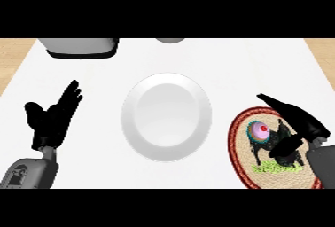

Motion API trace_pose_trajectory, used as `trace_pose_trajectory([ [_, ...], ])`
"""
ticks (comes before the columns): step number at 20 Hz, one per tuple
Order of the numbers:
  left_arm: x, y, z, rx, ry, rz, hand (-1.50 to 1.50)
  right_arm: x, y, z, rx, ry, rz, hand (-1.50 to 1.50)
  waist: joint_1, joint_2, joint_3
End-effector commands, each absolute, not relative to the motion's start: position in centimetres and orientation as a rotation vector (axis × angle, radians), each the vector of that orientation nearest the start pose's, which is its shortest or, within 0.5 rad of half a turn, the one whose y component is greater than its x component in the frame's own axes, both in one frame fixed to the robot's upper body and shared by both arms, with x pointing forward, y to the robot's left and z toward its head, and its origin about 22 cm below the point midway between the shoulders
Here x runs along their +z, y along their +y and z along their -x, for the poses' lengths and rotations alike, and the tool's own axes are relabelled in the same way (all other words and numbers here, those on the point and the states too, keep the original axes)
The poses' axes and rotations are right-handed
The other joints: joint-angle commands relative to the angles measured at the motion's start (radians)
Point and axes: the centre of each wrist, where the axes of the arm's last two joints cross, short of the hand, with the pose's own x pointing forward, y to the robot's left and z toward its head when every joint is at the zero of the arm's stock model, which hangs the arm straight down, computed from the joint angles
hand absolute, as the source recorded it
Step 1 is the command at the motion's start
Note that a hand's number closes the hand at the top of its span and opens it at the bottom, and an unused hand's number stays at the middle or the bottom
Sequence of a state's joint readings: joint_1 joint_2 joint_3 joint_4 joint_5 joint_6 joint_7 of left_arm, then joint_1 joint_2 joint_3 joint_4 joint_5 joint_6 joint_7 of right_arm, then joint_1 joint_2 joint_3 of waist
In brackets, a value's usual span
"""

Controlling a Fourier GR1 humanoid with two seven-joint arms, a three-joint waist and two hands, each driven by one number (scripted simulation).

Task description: Pick the cupcake from the placemat and place it in the plate

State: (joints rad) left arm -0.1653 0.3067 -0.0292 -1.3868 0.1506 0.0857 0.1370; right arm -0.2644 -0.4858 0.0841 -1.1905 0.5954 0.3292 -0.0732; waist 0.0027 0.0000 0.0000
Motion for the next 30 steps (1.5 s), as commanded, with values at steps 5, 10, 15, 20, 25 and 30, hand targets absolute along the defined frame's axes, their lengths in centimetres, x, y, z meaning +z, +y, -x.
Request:
trace_pose_trajectory([
  [5, 1.4, 27.9, -28.6, -0.073, -1.411, -0.154, 0.0, 0.7, -31.0, -31.5, 1.229, -1.092, 0.443, -1.5, -0.002, 0.0, 0.0],
  [10, 3.0, 27.0, -28.8, -0.07, -1.39, -0.174, 0.0, -1.5, -31.0, -31.6, 1.311, -1.134, 0.385, 1.5, 0.002, 0.001, 0.0],
  [15, 2.6, 28.1, -28.5, -0.092, -1.399, -0.174, 0.0, -0.8, -30.1, -30.6, 1.248, -1.199, 0.392, 1.5, -0.002, 0.0, 0.0],
  [20, 2.6, 26.9, -29.0, -0.123, -1.417, -0.134, 0.0, 0.2, -11.7, -31.4, 1.171, -1.231, 0.387, 1.5, 0.067, 0.005, -0.002],
  [25, 2.7, 25.4, -29.3, -0.188, -1.435, -0.084, 0.0, 2.6, -8.3, -32.1, 1.088, -1.26, 0.576, 1.5, 0.144, 0.01, -0.002],
  [30, 3.1, 24.7, -30.0, -0.216, -1.43, -0.066, 0.0, 7.5, -4.4, -33.0, 0.944, -1.397, 0.859, 1.5, 0.163, 0.001, -0.004],
])
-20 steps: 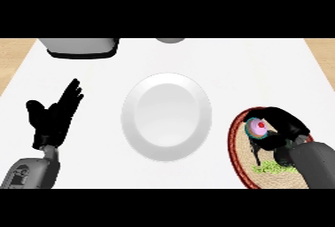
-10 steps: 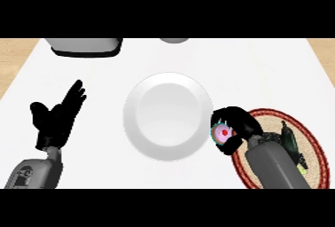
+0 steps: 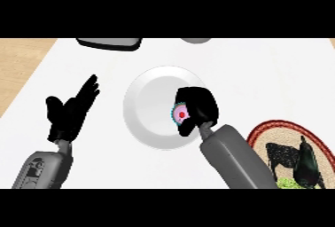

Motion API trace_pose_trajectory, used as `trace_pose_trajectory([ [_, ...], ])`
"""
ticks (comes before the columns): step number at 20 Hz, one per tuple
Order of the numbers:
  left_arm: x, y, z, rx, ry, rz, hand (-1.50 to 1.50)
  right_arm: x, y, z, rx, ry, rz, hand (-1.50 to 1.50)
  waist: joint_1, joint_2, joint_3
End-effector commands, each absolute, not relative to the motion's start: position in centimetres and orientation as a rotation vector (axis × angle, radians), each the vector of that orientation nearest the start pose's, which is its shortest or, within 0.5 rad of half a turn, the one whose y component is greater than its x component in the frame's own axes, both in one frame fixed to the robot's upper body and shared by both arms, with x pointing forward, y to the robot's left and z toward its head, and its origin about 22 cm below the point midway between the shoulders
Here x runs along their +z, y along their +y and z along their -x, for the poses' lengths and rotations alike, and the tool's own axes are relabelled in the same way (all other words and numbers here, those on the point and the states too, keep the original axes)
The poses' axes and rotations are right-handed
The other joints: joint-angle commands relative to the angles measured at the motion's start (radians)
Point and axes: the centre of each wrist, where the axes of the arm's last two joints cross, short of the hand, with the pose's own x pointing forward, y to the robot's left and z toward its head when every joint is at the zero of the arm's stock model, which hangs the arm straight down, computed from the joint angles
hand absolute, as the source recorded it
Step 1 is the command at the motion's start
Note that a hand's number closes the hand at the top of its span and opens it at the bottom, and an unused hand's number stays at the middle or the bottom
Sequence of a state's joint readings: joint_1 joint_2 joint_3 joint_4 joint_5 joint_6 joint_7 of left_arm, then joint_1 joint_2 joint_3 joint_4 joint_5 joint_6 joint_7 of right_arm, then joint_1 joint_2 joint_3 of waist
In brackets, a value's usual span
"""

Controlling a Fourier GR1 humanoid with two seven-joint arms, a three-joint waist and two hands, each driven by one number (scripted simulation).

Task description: Pick the cupcake from the placemat and place it in the plate

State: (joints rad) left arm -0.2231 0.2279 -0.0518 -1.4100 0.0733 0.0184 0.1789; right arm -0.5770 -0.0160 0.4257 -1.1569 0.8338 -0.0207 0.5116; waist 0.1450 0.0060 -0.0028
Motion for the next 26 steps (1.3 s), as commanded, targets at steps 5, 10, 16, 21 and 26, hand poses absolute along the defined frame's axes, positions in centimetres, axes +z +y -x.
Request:
trace_pose_trajectory([
  [5, 2.8, 25.1, -30.2, -0.192, -1.406, -0.081, 0.0, 11.4, -1.4, -33.1, 0.705, -1.529, 1.157, 1.5, -0.009, -0.017, -0.005],
  [10, 3.4, 25.2, -30.7, -0.187, -1.421, -0.085, 0.0, 12.6, 0.9, -32.8, 0.505, -1.477, 1.338, 1.5, -0.018, -0.011, -0.003],
  [16, 2.3, 25.8, -30.3, -0.174, -1.412, -0.102, 0.0, 13.1, 1.4, -32.7, 0.333, -1.396, 1.33, 1.5, -0.024, -0.001, 0.0],
  [21, 2.5, 24.5, -30.9, -0.148, -1.419, -0.111, 0.0, 12.5, 1.1, -33.0, 0.274, -1.375, 1.366, 1.5, -0.061, 0.001, 0.001],
  [26, 2.0, 26.9, -29.9, -0.132, -1.398, -0.141, 0.0, 10.8, -0.1, -33.0, 0.244, -1.325, 1.357, 1.5, -0.075, -0.004, 0.002],
])
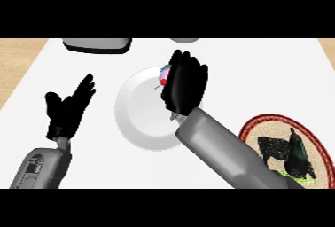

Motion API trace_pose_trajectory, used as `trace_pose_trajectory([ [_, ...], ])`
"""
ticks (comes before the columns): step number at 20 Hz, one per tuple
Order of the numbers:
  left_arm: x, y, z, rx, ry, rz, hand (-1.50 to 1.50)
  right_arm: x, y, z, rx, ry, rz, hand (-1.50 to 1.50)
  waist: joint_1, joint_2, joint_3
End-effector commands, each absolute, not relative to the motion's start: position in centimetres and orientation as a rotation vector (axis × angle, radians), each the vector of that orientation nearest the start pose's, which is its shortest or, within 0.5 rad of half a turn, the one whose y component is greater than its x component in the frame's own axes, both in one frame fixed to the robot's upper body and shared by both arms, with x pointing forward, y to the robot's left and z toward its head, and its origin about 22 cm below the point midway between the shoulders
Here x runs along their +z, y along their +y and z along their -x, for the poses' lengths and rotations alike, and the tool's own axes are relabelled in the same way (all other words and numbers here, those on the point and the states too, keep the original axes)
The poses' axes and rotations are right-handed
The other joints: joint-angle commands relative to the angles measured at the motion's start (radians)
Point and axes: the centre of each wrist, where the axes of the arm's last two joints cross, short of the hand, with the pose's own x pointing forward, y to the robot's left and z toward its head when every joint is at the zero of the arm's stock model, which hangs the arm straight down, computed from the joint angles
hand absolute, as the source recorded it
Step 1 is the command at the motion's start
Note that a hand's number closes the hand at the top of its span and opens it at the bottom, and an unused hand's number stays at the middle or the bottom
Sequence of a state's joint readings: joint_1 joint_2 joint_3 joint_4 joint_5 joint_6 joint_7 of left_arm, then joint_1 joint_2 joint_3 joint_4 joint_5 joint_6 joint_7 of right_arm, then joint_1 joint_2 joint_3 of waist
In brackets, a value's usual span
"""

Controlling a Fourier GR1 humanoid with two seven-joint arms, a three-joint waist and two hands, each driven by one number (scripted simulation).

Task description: Pick the cupcake from the placemat and place it in the plate

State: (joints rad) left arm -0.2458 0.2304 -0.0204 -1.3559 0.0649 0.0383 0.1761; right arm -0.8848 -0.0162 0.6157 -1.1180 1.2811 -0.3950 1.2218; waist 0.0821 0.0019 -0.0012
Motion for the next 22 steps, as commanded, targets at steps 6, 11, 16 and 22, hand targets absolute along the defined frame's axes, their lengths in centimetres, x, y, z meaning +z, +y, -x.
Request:
trace_pose_trajectory([
  [6, 2.3, 28.4, -30.4, -0.123, -1.422, -0.147, 0.0, 6.5, -1.4, -32.2, 0.363, -1.143, 1.35, 1.5, -0.032, 0.006, 0.0],
  [11, 1.5, 28.4, -29.4, -0.137, -1.405, -0.141, 0.0, 4.0, -3.4, -31.4, 0.273, -1.106, 1.115, -1.5, -0.026, 0.008, 0.002],
  [16, 1.8, 27.3, -29.6, -0.101, -1.41, -0.152, 0.0, 2.3, -2.8, -30.7, 0.316, -1.266, 1.071, -1.5, -0.053, 0.002, 0.002],
  [22, 1.3, 27.7, -29.1, -0.109, -1.416, -0.15, 0.0, 6.1, -1.0, -30.9, 0.243, -1.648, 1.047, -1.5, -0.059, -0.002, 0.002],
])
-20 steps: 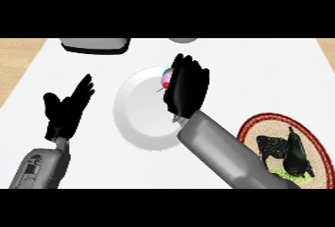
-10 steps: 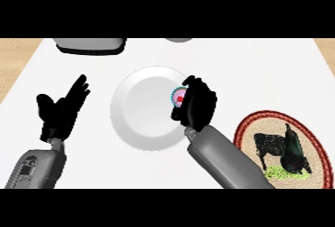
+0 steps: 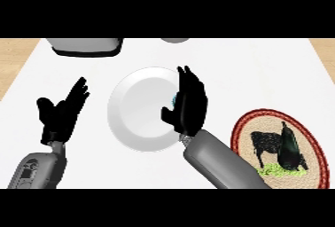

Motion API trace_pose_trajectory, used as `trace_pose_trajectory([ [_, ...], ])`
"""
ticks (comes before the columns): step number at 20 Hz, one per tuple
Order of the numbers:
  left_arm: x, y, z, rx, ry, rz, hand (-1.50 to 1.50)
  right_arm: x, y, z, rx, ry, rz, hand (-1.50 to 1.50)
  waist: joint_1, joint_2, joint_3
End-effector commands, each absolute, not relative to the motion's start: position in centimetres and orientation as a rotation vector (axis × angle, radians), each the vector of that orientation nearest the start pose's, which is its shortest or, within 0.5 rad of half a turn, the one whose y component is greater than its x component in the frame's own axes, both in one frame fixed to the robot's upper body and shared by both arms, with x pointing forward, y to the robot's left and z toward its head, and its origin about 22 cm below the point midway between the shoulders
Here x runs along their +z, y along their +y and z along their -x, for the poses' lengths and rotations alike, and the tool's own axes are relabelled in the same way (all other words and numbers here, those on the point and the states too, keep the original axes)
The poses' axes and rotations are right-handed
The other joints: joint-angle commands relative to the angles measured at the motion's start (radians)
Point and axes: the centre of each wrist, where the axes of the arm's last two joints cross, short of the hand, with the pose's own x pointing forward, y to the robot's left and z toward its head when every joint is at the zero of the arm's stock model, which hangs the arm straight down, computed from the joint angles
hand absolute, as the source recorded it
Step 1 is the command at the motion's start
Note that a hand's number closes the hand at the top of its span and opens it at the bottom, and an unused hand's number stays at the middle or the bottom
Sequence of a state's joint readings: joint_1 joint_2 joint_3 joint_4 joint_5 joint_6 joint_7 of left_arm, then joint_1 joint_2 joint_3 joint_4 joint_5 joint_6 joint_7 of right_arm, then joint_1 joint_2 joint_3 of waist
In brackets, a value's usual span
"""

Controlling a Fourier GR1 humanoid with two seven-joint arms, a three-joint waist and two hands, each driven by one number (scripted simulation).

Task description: Pick the cupcake from the placemat and place it in the plate

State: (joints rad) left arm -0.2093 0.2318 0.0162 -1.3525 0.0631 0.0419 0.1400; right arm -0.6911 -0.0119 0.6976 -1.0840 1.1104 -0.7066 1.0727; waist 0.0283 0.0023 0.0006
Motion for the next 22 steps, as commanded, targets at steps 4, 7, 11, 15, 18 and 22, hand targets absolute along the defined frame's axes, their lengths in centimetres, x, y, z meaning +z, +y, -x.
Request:
trace_pose_trajectory([
  [4, 1.9, 27.9, -29.4, -0.104, -1.41, -0.166, 0.0, 8.8, 0.2, -29.5, 0.135, -1.772, 0.898, -1.5, 0.0, -0.002, 0.0],
  [7, 1.6, 26.6, -29.0, -0.095, -1.394, -0.128, 0.0, 9.3, -0.4, -28.6, -0.011, -1.722, 0.796, -1.5, -0.004, -0.007, 0.001],
  [11, 1.5, 27.5, -29.1, -0.097, -1.417, -0.164, 0.0, 10.0, -1.1, -27.7, -0.12, -1.646, 0.614, -1.5, 0.0, 0.001, 0.001],
  [15, 2.1, 28.6, -28.4, -0.099, -1.402, -0.165, 0.0, 7.8, -1.1, -25.6, -0.139, -1.636, 0.537, -1.5, -0.007, -0.003, 0.0],
  [18, 0.4, 26.8, -27.4, -0.071, -1.41, -0.177, 0.0, 7.1, -1.0, -24.5, -0.127, -1.705, 0.542, -1.5, -0.018, -0.003, 0.0],
  [22, 0.7, 29.0, -27.8, -0.095, -1.406, -0.184, 0.0, 5.4, -3.1, -23.5, -0.122, -1.719, 0.589, -1.5, -0.027, -0.002, 0.0],
])
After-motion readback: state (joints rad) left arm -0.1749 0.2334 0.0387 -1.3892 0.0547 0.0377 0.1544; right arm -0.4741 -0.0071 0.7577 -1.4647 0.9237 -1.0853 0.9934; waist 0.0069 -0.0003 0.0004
